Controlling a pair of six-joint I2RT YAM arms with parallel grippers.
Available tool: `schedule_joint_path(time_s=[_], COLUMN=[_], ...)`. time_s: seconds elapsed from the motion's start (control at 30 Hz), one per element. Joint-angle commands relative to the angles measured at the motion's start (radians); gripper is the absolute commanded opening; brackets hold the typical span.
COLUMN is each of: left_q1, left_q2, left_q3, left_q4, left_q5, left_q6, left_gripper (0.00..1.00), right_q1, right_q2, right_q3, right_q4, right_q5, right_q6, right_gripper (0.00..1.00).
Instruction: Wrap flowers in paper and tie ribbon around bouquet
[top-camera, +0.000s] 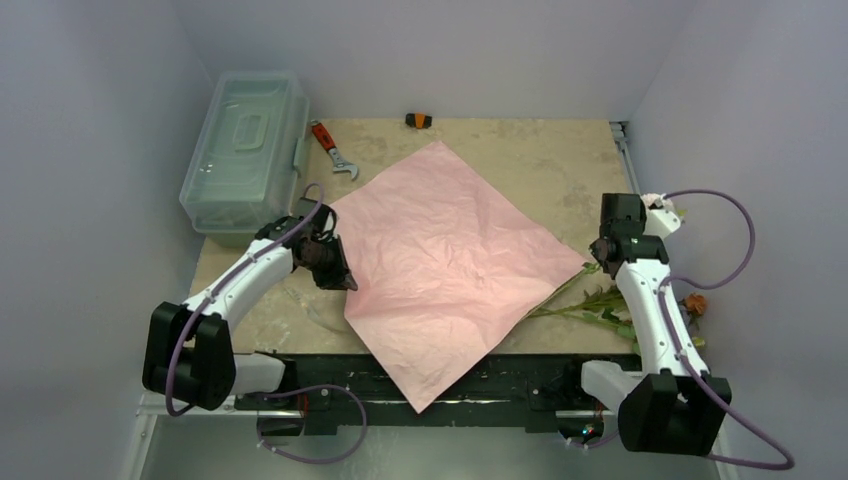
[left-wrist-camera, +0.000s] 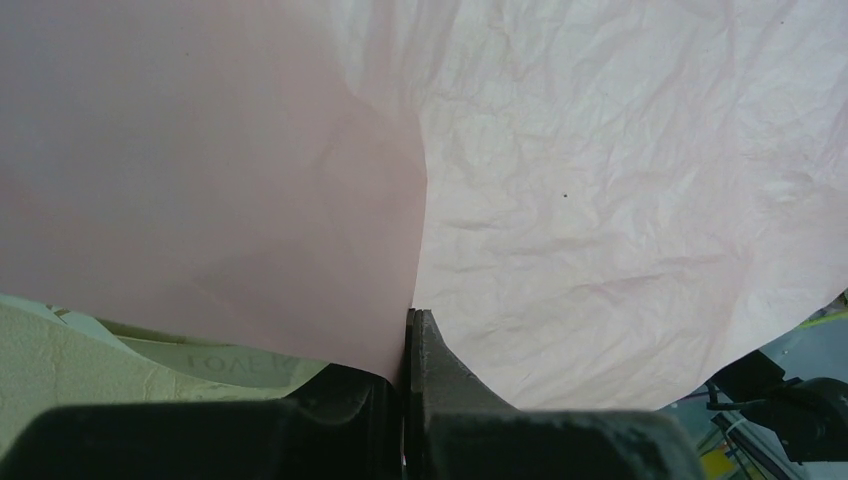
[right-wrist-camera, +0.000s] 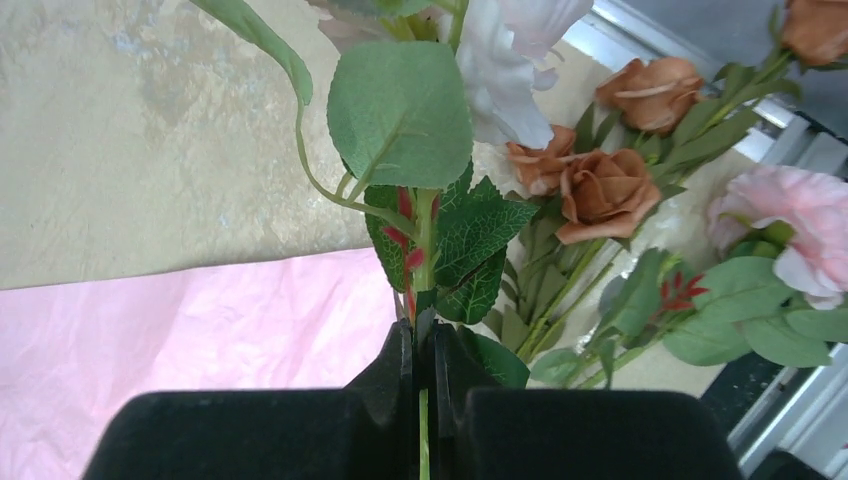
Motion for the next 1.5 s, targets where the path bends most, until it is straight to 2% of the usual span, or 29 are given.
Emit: schedule_joint_path(time_s=[0.0, 0.2, 0.43, 0.6, 0.67, 0.8, 0.97, 1.17, 1.47], left_q1=[-0.002, -0.002, -0.002, -0.002, -0.002, -0.002, -0.002, -0.003, -0.004], left_q2=[0.012, 0.033, 0.047, 0.052, 0.05, 0.055, 0.081, 0.08, 0.053], left_q3=[0.003, 0.01, 0.014, -0.004, -0.01, -0.017, -0.005, 0.024, 0.009], left_q4=[0.038, 0.038, 0.039, 0.047, 0.051, 0.057, 0.051, 0.014, -0.044], left_q5=[0.03, 0.043, 0.054, 0.068, 0.069, 0.078, 0.063, 0.049, -0.023], left_q6=[0.021, 0.047, 0.071, 0.08, 0.08, 0.086, 0.106, 0.131, 0.135], left_gripper=[0.0, 0.0, 0.0, 0.0, 0.0, 0.0, 0.0, 0.0, 0.0], right_q1=[-0.006, -0.006, -0.006, 0.005, 0.045, 0.236, 0.351, 0.43, 0.478], right_q2=[-0.089, -0.199, -0.188, -0.082, -0.011, 0.17, 0.425, 0.741, 1.062], right_q3=[0.057, 0.187, 0.385, 0.431, 0.421, 0.515, 0.689, 0.928, 1.178], right_q4=[-0.121, -0.104, 0.046, 0.196, 0.287, 0.384, 0.446, 0.425, 0.41], right_q5=[0.098, 0.143, 0.004, -0.387, -0.492, -0.496, -0.56, -0.607, -0.62], right_q6=[-0.026, -0.122, -0.352, -0.348, -0.329, -0.368, -0.382, -0.377, -0.296], right_gripper=[0.0, 0.0, 0.0, 0.0, 0.0, 0.0, 0.0, 0.0, 0.0])
